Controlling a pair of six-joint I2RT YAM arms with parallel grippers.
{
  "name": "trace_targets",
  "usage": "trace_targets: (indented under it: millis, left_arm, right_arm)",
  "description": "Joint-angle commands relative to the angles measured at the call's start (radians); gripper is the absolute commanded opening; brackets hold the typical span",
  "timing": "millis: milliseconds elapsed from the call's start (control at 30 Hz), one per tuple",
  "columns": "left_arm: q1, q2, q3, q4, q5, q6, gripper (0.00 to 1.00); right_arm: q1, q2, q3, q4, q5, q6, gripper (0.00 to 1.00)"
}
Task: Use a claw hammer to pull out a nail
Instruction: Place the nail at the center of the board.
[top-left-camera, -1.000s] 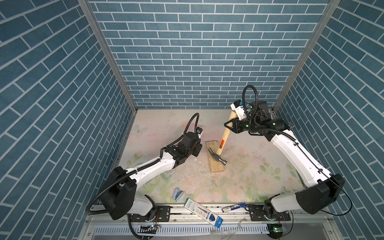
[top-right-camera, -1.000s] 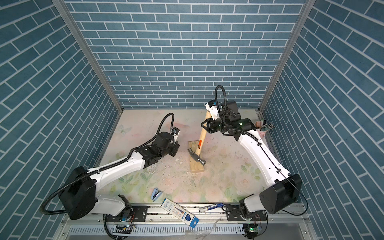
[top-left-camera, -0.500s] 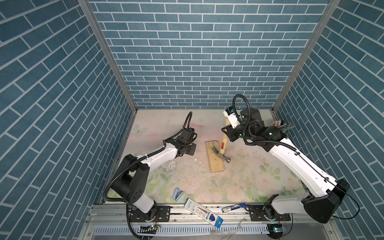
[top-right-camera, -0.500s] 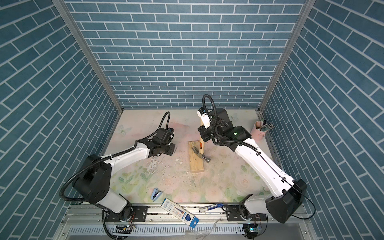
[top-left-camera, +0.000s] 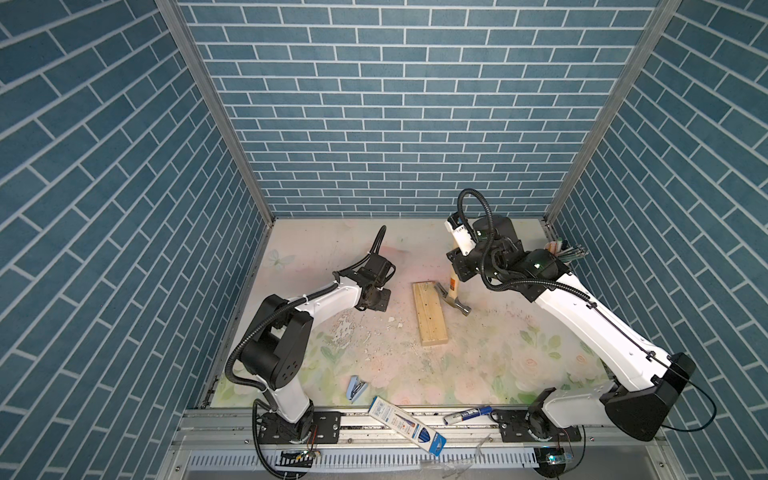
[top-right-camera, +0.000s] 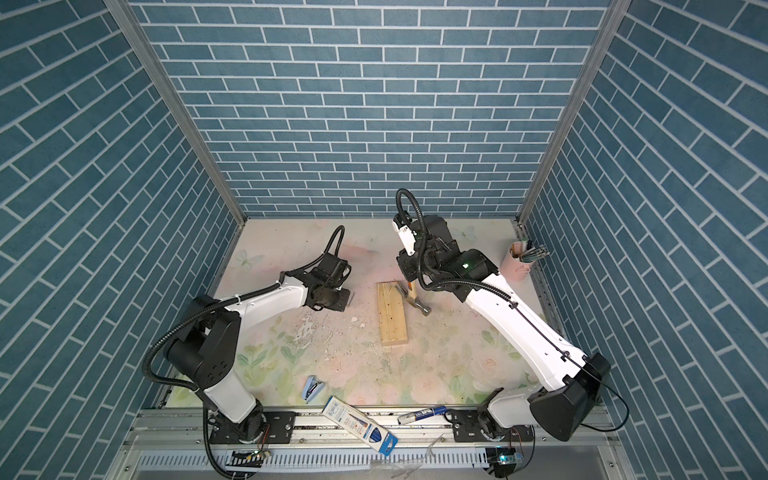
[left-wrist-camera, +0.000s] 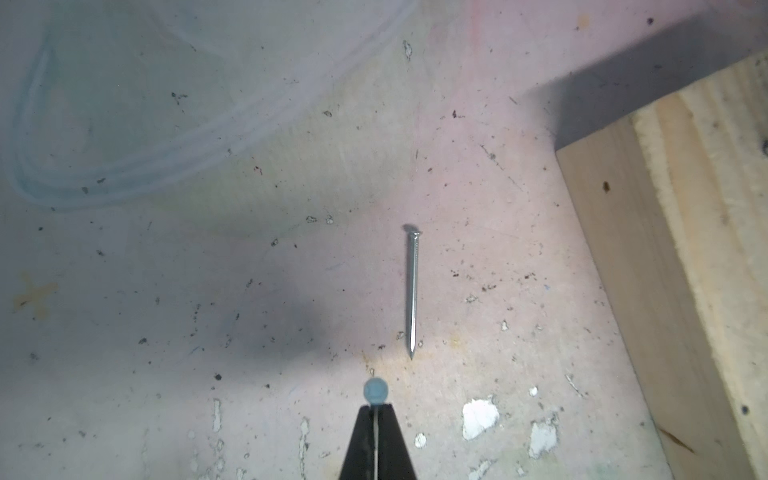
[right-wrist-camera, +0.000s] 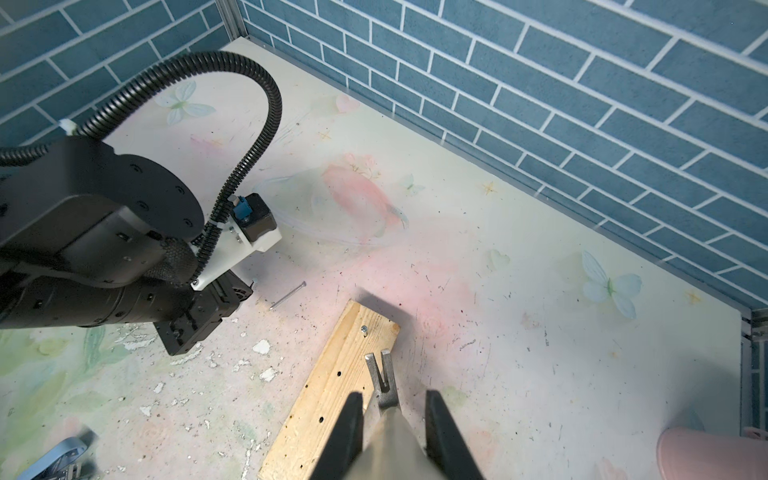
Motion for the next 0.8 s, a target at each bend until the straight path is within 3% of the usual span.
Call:
trace_targets:
  millis: [0, 400, 767]
  left_arm:
    - [0.013, 0.029, 0.028, -0.049, -0.001, -0.007, 0.04]
    - [0.025, 0.123, 0.055, -0.038, 0.033, -0.006, 0.12]
    - [0.027, 0.114, 0.051, -0.04, 0.032, -0.008, 0.2]
  right_arm:
    - [0.007, 0.0, 0.069, 0.046, 0.031, -0.029, 0.0]
    - [0.007, 0.035, 0.132, 0.003, -0.003, -0.018, 0.0]
    - [0.005, 0.043, 0.143, -0.016, -0.03, -0.009, 0.0]
